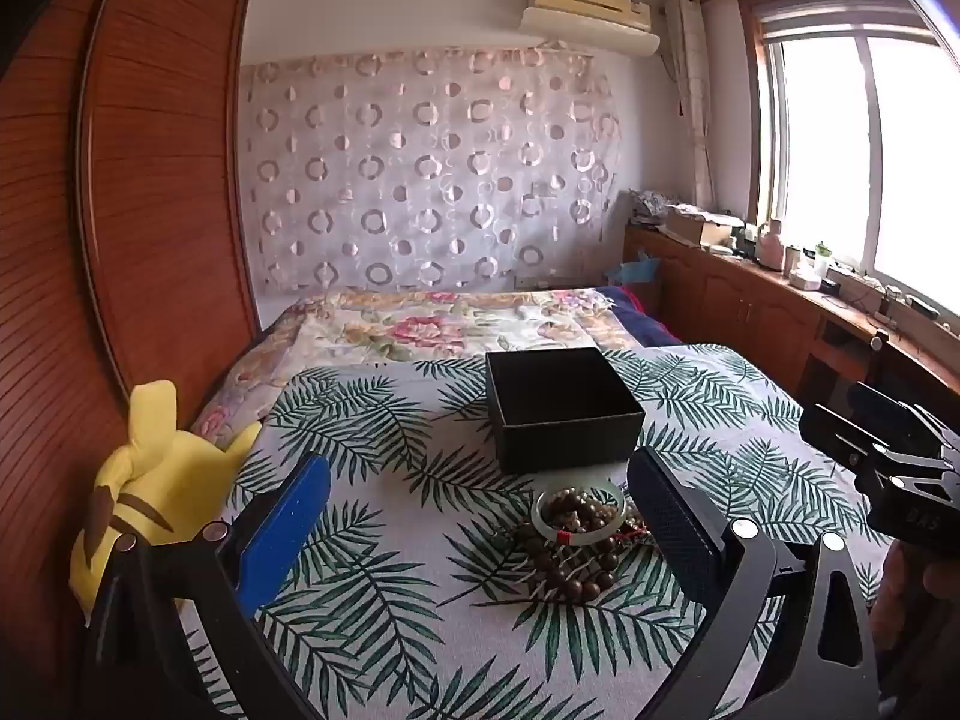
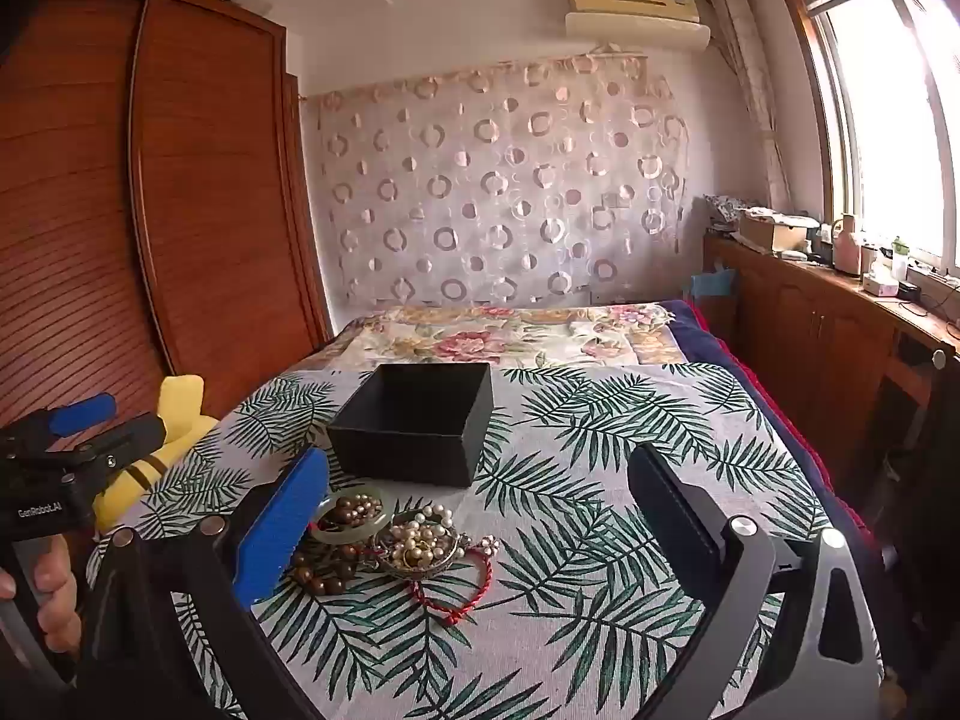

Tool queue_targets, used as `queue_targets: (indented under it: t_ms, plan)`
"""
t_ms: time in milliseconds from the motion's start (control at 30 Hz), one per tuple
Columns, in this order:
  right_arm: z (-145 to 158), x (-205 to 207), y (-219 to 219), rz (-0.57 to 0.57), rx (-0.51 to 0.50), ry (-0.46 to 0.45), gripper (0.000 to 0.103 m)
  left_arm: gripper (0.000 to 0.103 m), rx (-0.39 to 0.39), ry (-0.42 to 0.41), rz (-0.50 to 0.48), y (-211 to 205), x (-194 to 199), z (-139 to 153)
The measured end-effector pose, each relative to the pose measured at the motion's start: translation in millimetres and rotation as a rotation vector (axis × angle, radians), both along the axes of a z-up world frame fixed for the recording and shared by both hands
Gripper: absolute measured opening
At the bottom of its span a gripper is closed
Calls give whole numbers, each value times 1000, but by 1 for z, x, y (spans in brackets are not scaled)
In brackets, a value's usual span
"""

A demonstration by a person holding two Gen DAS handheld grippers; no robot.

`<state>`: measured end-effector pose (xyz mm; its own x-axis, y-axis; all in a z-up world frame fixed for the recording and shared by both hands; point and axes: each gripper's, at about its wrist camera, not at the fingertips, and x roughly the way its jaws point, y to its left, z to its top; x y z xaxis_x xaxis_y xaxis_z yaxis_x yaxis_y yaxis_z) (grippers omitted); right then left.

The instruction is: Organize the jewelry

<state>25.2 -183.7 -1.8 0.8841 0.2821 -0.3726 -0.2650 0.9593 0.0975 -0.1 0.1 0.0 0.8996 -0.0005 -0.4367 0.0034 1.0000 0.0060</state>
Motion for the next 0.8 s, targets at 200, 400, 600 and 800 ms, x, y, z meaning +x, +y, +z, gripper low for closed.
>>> queue_targets:
  t_ms: [200,400,600,800]
  plan:
    - [1,0,-1,-1,3,5,101,96,-3,2,-1,0,0,0]
    - [0,0,0,0,2,7,101,96,-5,0,0,0,0,0]
    - [0,0,0,1,1,8,101,96,-5,-1,-1,0,0,0]
    - [0,0,0,1,1,8,101,96,-5,-2,1,0,0,0]
